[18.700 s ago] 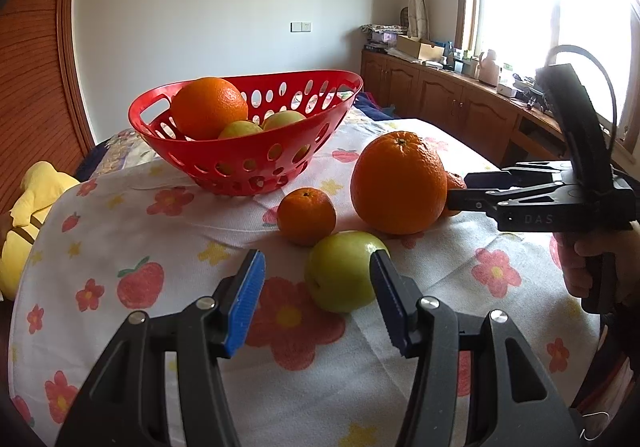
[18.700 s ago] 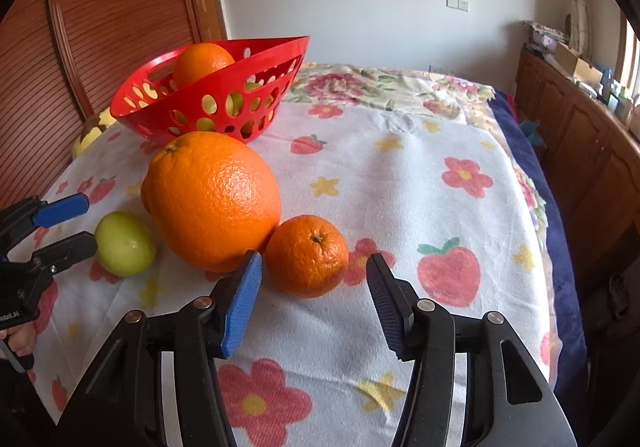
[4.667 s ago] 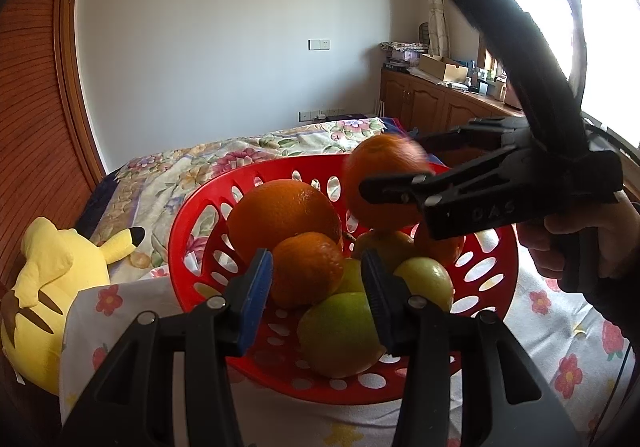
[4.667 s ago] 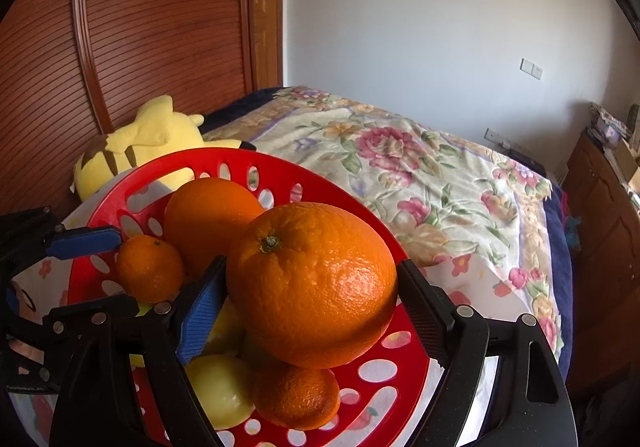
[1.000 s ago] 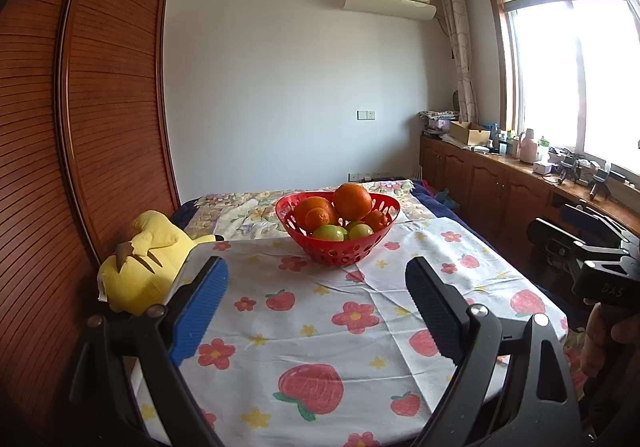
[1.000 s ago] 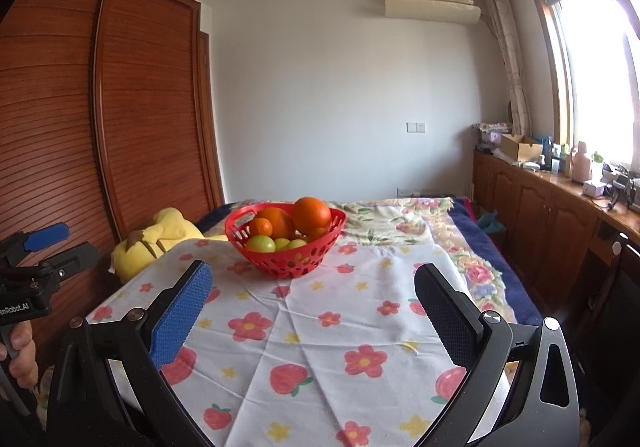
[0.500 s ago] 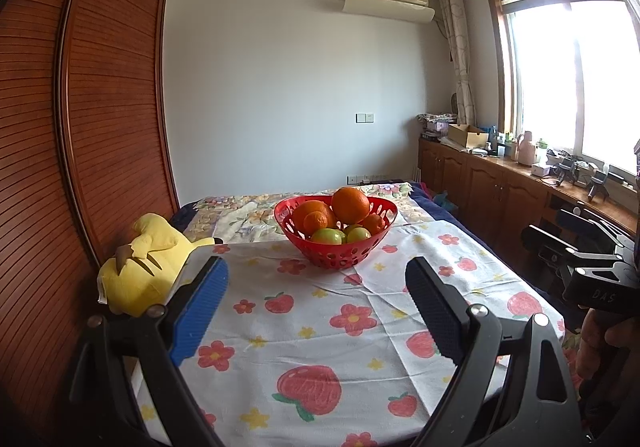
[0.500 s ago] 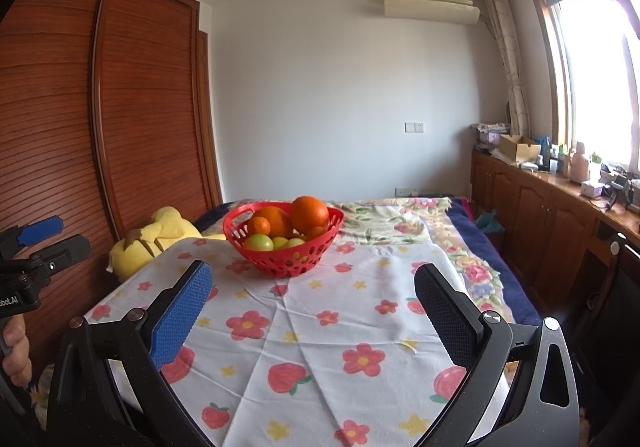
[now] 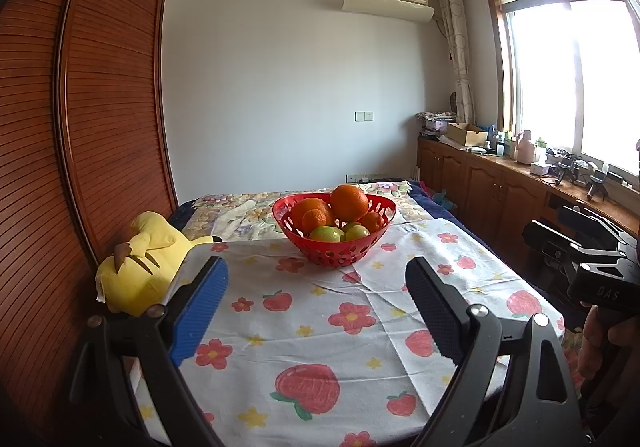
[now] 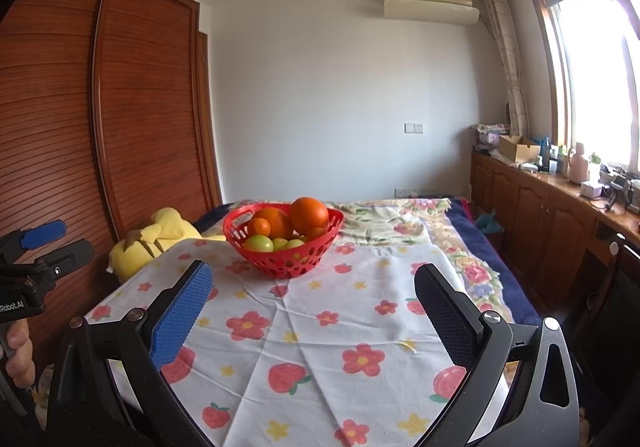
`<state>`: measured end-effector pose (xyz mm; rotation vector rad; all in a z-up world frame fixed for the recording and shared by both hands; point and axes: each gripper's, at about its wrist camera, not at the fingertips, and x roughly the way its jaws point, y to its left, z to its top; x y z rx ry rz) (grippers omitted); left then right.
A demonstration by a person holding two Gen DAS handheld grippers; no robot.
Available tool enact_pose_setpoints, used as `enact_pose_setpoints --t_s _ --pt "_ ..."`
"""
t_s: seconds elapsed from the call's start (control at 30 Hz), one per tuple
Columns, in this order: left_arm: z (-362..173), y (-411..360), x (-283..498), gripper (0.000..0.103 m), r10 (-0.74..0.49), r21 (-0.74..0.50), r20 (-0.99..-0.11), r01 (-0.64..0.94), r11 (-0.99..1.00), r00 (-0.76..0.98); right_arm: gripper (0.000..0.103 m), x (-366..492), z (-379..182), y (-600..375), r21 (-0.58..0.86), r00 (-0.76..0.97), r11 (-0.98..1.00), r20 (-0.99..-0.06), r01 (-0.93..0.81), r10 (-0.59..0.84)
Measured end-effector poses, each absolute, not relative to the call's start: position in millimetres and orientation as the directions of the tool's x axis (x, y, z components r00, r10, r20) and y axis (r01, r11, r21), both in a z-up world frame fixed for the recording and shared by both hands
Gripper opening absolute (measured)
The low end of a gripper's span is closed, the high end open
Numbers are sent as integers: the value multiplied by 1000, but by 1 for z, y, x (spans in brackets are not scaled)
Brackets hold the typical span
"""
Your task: Organize fruits
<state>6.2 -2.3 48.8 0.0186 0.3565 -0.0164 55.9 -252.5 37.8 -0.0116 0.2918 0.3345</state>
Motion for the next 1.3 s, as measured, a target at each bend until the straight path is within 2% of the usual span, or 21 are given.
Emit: enact_pose_setpoints --t_s 1.3 --pt "49 -6 3 91 -19 16 -339 26 1000 940 103 55 37 -253 35 904 945 -281 -324 321"
